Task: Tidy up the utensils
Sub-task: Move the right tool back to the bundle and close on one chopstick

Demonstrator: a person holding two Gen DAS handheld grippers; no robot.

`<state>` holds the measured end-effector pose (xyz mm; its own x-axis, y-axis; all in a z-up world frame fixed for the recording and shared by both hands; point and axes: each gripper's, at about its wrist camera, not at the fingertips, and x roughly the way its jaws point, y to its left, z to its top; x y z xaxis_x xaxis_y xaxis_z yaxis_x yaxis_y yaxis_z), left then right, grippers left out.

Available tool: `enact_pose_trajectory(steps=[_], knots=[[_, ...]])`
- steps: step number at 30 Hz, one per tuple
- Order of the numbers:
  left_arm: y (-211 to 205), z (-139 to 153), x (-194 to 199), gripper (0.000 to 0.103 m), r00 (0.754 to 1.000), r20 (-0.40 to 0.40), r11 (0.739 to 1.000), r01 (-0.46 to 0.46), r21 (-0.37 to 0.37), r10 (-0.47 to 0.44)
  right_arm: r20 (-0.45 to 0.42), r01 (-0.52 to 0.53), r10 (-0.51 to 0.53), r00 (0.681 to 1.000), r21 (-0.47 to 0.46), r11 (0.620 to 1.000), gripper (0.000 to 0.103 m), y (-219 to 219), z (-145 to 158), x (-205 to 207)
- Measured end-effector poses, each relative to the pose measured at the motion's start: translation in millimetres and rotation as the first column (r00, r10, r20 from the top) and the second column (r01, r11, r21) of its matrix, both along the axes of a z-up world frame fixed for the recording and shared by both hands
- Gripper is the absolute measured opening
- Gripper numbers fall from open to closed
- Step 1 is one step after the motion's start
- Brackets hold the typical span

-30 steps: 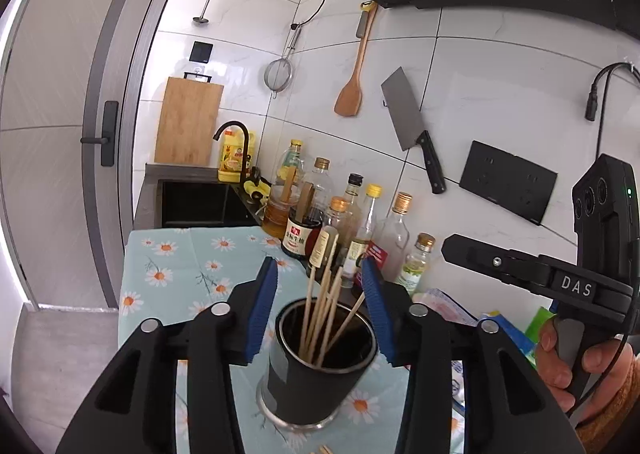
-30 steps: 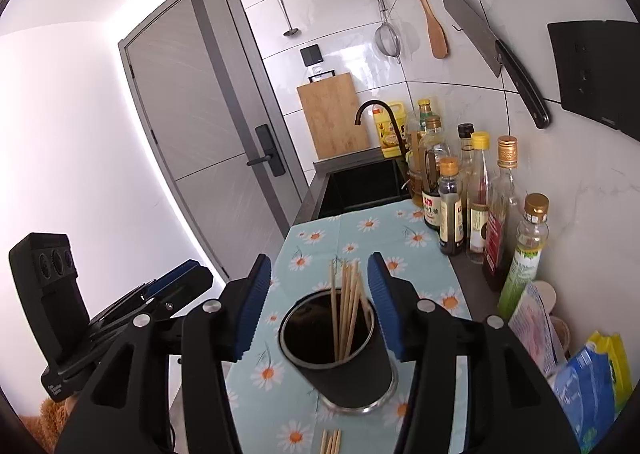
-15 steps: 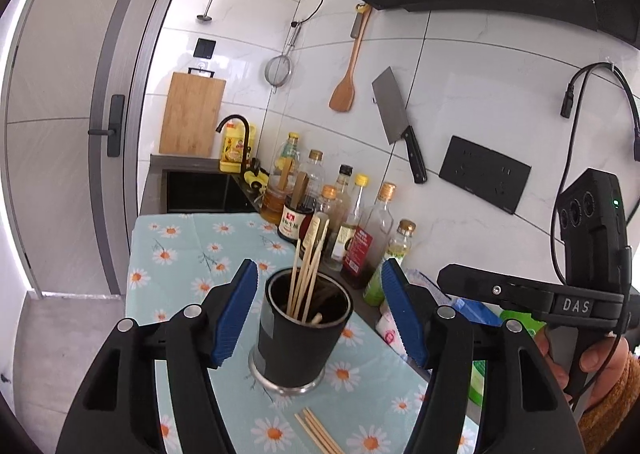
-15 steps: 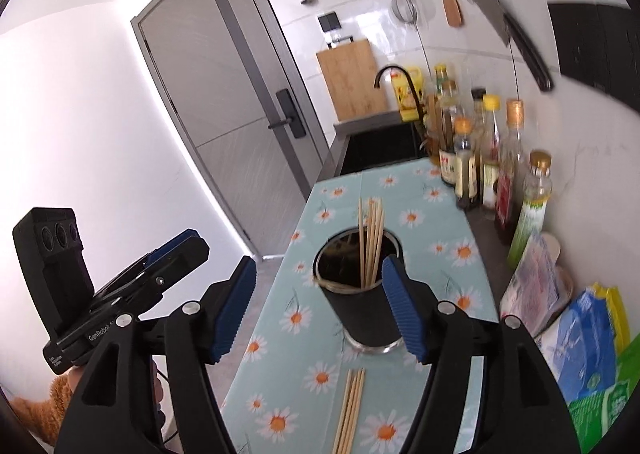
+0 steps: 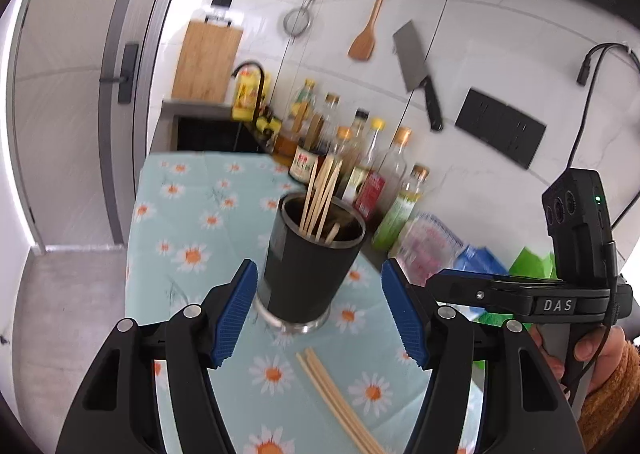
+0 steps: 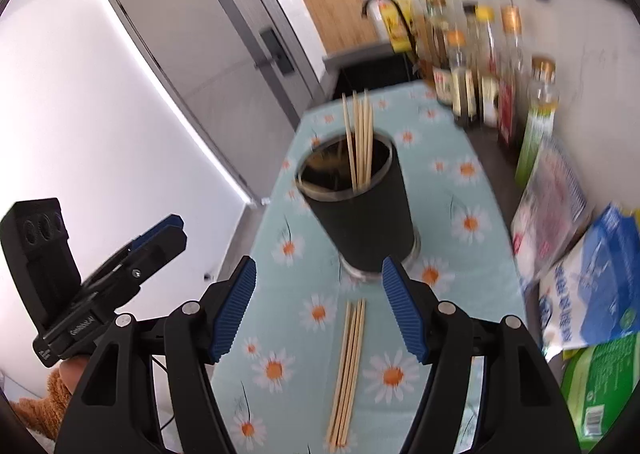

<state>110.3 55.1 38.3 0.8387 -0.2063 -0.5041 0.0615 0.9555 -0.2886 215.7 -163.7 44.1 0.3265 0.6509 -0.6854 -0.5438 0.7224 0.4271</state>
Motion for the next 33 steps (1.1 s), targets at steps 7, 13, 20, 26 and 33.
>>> enact_pose_trajectory(steps=[7,13,20,26,33], knots=[[3.7,-31.2,-5.5,0.063,0.996,-0.088,1.0,-0.007,-0.016,0.006,-0.116,-0.016,0.008,0.993,-0.073,0.997,0.066,8.6,-39.7,7.4],[-1.7,-67.5,-5.9,0.063,0.98,-0.201,1.0,0.0,-0.027,-0.006,-0.187,-0.048,0.011,0.982,-0.193,0.98,0.066,21.4,-72.8,12.9],[5.9,-103.8,3.1,0.063,0.929,-0.37,1.0,-0.019,-0.009,0.014,-0.358,-0.076,-0.016,0.934,-0.241,0.968,0.056,27.8,-113.3,32.8],[7.4,-127.7,2.4,0.063,0.885,-0.465,0.999,-0.014,-0.031,-0.002,-0.463,-0.13,-0.014,0.886,-0.279,0.951,0.035,41.4,-144.3,43.7],[11.4,-130.0,-2.4,0.063,0.875,-0.483,0.999,-0.017,-0.038,-0.003,-0.465,-0.201,0.017,0.885,-0.349,0.915,0.022,58.6,-157.4,46.0]])
